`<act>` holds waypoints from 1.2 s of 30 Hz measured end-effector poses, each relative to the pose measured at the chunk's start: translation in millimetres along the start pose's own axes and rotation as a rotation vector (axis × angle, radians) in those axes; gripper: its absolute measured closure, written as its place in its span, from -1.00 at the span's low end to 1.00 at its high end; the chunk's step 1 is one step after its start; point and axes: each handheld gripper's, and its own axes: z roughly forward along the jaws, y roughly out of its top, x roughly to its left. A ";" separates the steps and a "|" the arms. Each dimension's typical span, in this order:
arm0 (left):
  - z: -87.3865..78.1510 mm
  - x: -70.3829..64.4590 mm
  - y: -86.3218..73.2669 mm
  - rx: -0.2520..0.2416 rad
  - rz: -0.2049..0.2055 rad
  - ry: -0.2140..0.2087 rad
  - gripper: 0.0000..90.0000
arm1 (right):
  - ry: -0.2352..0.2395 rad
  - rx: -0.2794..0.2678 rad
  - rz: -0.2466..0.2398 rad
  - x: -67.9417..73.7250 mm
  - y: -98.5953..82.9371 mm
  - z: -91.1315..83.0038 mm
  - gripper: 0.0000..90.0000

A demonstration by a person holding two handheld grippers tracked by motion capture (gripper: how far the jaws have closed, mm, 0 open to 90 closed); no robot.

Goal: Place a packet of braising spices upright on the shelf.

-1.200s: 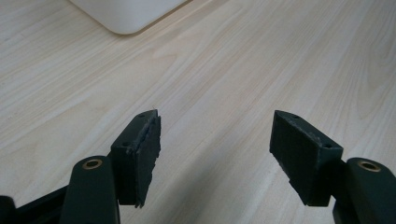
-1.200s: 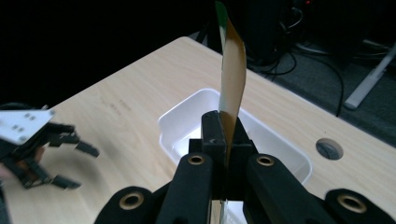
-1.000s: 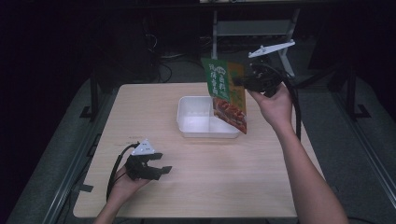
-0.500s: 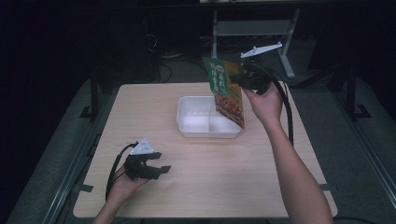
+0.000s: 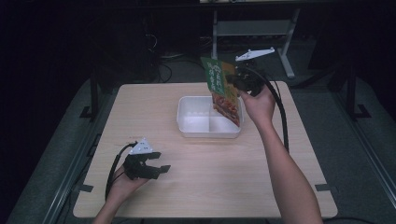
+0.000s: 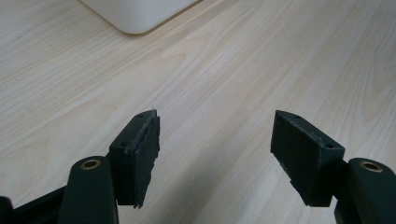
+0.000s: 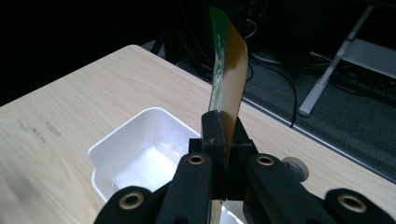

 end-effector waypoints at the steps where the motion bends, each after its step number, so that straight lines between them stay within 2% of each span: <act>1: 0.1 -0.1 0.0 -0.002 -0.001 0.000 -0.28 | -0.005 0.000 0.000 -0.3 -2.0 2.3 0.99; 9: 0.1 0.3 -0.1 -0.005 -0.007 0.001 -0.28 | -0.017 -0.014 -0.003 -4.0 -16.1 14.2 1.00; 16: 0.5 -0.4 0.2 -0.001 -0.002 -0.002 -0.28 | -0.026 -0.037 0.003 -5.3 -25.8 18.4 0.99; 21: -0.5 -0.1 -0.1 -0.005 -0.005 -0.001 -0.28 | -0.039 -0.041 -0.017 -2.8 -32.4 23.1 0.99; 26: -1.0 0.5 -0.1 -0.009 -0.007 -0.001 -0.28 | -0.041 -0.051 -0.005 -3.7 -36.8 22.8 0.99; 31: -1.0 0.1 0.1 -0.007 -0.004 -0.001 -0.28 | -0.034 -0.044 0.009 -5.4 -41.6 22.3 0.99; 36: -0.9 -0.1 0.4 -0.007 -0.004 -0.002 -0.28 | -0.027 -0.025 -0.002 -4.2 -41.5 21.0 0.99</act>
